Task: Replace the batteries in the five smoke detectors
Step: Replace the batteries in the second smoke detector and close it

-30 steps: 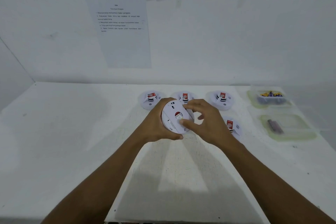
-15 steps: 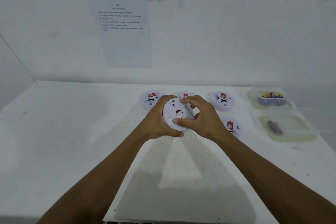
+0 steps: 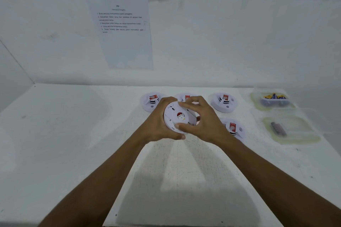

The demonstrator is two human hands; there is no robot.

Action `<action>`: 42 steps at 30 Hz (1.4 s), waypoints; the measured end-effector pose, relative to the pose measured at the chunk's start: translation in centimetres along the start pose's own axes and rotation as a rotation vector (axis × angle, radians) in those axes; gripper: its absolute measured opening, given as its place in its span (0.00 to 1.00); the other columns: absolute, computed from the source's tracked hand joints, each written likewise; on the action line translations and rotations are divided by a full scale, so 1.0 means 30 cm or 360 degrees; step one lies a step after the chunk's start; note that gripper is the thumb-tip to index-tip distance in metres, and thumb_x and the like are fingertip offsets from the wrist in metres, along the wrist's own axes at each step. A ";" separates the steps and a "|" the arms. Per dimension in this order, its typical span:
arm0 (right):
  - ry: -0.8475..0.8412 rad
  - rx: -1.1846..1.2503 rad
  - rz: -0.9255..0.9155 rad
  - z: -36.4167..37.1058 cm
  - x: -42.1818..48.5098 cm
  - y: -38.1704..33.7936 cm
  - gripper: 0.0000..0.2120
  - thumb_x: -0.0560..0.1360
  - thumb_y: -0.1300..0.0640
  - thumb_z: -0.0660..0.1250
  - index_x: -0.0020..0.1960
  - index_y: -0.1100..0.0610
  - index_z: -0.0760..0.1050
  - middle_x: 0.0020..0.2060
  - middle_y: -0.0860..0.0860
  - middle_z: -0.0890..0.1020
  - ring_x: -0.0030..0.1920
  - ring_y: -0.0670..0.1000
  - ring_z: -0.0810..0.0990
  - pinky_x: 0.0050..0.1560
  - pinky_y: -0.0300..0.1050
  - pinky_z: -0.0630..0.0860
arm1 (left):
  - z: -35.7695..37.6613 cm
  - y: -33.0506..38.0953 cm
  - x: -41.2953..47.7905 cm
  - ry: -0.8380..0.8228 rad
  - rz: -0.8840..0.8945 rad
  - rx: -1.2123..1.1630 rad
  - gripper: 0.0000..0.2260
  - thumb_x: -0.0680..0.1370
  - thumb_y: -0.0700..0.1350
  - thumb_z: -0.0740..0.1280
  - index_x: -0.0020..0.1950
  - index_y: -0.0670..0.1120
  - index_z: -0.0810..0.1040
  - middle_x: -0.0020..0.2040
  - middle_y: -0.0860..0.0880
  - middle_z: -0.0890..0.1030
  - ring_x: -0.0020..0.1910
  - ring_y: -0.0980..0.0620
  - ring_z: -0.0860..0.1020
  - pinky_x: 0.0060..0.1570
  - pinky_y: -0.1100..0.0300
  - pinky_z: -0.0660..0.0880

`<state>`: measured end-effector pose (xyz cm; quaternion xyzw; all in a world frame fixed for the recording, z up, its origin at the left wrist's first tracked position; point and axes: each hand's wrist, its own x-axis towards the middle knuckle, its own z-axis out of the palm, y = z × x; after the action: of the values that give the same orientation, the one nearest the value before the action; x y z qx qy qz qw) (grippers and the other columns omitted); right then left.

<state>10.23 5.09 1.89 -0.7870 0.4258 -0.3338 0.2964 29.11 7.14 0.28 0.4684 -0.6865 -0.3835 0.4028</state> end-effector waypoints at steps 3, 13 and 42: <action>0.0000 -0.0354 -0.0127 -0.009 0.002 -0.012 0.37 0.65 0.37 0.73 0.70 0.51 0.73 0.63 0.47 0.74 0.63 0.50 0.70 0.60 0.41 0.70 | -0.004 -0.023 0.005 0.0022 0.0050 0.0128 0.42 0.57 0.55 0.79 0.67 0.51 0.65 0.64 0.48 0.71 0.65 0.48 0.71 0.65 0.47 0.73; 0.0140 -0.0128 -0.0168 -0.005 0.001 -0.029 0.31 0.73 0.60 0.73 0.72 0.48 0.68 0.45 0.43 0.85 0.44 0.41 0.82 0.52 0.35 0.78 | -0.045 -0.104 -0.042 0.0100 -0.0053 0.0313 0.44 0.55 0.51 0.82 0.65 0.57 0.63 0.62 0.64 0.64 0.66 0.53 0.68 0.67 0.47 0.69; 0.0027 0.0779 0.0488 0.032 -0.021 0.016 0.15 0.75 0.65 0.71 0.60 0.57 0.76 0.51 0.55 0.86 0.49 0.54 0.86 0.47 0.53 0.84 | -0.081 -0.135 -0.014 -0.0194 0.0049 0.0224 0.47 0.56 0.52 0.83 0.69 0.59 0.61 0.68 0.55 0.66 0.69 0.52 0.65 0.69 0.49 0.68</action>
<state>10.49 5.59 0.78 -0.6157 0.4490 -0.3846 0.5209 32.78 6.09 -2.55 0.4606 -0.7422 -0.3558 0.3322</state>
